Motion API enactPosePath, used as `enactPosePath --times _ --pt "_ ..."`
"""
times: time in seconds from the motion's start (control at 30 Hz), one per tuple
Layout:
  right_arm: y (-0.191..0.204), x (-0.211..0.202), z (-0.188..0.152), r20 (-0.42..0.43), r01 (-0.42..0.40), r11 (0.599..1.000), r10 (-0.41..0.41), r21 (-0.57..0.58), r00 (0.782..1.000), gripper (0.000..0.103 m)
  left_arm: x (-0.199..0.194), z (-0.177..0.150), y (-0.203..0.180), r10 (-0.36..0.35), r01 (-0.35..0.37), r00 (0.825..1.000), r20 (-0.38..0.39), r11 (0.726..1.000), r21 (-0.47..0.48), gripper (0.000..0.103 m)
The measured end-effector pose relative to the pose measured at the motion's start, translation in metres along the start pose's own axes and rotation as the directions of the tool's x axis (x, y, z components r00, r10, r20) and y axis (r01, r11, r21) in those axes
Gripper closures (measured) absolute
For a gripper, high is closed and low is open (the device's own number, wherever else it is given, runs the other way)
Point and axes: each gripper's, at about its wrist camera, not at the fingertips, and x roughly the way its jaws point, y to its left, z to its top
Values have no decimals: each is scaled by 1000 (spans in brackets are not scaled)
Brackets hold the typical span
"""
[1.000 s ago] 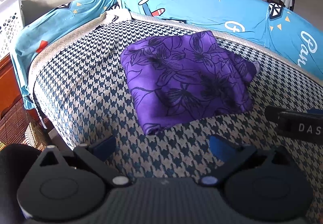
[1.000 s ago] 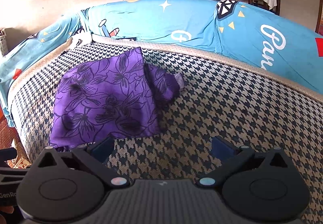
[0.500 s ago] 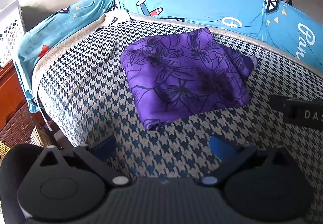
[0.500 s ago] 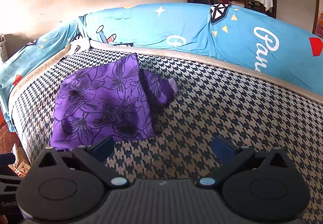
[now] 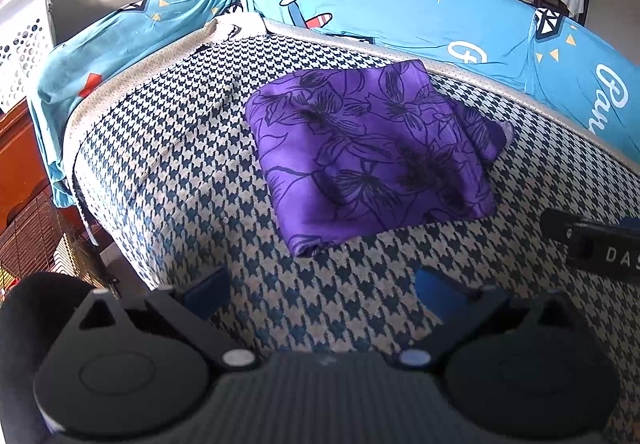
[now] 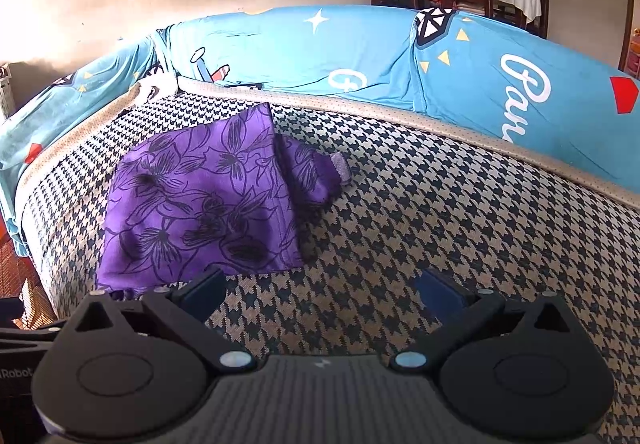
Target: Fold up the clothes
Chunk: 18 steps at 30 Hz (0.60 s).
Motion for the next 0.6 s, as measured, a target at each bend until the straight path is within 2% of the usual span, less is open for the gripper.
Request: enactPosePath --times 0.6 --pt "2 3 -1 -13 15 1000 -15 -17 1000 0 3 -1 1 1 -1 1000 -4 1000 7 0"
